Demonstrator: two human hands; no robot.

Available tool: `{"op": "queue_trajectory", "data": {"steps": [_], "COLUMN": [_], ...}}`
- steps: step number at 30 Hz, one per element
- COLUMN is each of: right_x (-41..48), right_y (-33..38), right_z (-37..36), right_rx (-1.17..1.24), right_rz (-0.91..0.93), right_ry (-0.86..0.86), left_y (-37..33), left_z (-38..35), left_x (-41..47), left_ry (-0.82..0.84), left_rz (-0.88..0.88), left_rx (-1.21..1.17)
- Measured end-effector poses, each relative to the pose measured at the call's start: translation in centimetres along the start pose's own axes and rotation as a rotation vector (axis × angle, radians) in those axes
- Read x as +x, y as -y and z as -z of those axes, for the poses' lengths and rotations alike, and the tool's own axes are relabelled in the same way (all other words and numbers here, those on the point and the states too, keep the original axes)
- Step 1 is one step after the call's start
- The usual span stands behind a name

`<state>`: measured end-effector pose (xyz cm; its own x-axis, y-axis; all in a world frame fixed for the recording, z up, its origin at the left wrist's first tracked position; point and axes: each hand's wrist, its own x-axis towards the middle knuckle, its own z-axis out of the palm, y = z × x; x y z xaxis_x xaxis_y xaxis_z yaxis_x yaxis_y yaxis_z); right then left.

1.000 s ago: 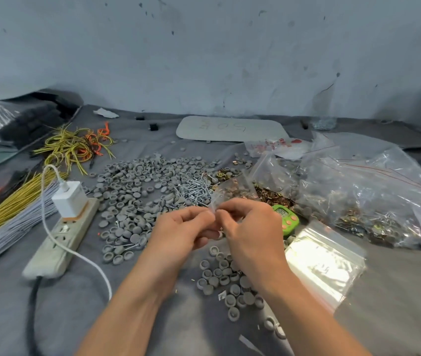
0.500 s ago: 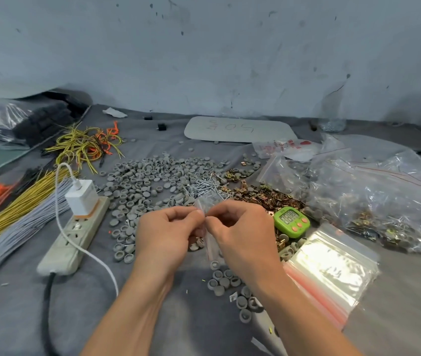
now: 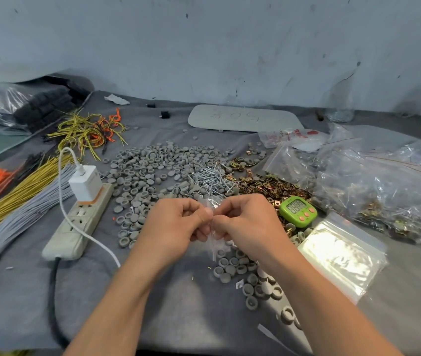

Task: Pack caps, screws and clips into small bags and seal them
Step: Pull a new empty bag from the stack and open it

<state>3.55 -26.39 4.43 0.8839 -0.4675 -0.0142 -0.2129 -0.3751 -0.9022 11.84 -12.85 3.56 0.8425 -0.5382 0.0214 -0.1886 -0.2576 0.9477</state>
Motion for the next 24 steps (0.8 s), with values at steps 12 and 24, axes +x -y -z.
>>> {"op": "queue_trajectory", "data": {"steps": [12,24], "right_x": [0.7,0.4], "right_y": [-0.3,-0.7], "right_z": [-0.8,-1.1], "right_rx": [-0.218,-0.08], "right_rz": [0.046,0.047], "right_ry": [-0.175,-0.173], "left_y": [-0.9,-0.6], "left_z": [-1.6,-1.3], "left_x": [-0.2,-0.3], "left_ry": [-0.223,-0.244], "left_rz": [-0.101,-0.107], "left_rx": [0.403,0.545]}}
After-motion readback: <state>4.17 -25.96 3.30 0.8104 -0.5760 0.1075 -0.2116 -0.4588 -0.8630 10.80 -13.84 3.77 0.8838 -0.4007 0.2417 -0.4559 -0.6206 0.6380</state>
